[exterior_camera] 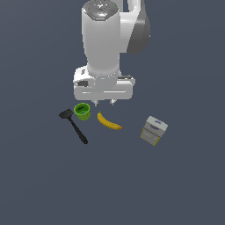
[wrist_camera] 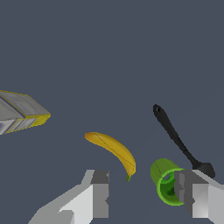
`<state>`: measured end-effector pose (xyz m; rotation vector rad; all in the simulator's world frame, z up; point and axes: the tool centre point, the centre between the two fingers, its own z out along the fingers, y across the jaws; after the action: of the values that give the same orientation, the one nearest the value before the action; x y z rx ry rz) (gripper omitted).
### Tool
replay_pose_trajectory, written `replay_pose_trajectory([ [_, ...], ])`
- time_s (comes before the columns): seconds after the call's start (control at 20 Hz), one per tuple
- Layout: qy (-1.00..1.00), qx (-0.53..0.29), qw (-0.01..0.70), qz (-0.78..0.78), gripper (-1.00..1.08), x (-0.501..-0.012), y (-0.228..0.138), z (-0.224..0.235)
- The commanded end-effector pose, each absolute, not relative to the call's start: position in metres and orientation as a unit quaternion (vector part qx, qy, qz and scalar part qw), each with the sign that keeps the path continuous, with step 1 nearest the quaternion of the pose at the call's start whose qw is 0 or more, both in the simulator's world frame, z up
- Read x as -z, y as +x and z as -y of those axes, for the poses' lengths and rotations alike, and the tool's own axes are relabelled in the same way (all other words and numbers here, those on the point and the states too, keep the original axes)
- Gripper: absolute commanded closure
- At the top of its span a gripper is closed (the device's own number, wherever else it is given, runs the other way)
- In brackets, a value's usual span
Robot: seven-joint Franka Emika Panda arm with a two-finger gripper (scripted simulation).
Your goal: Pick up a designated object from a clutter of objects.
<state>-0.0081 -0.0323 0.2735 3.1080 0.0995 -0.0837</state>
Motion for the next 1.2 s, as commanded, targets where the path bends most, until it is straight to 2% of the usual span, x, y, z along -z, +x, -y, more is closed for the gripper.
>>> replay_pose_trajectory([
  [0.0, 0.999, 0.04, 0.02, -0.032, -0.2, -0.252, -0.016, 0.059],
  [0.35, 0.995, 0.091, 0.026, -0.037, -0.2, -0.174, -0.065, 0.154],
  [0.55, 0.992, 0.116, 0.023, -0.041, -0.2, -0.139, -0.098, 0.192],
  [0.85, 0.989, 0.139, 0.018, -0.046, -0.2, -0.109, -0.134, 0.222],
  [1.15, 0.988, 0.144, 0.016, -0.047, -0.2, -0.103, -0.142, 0.228],
])
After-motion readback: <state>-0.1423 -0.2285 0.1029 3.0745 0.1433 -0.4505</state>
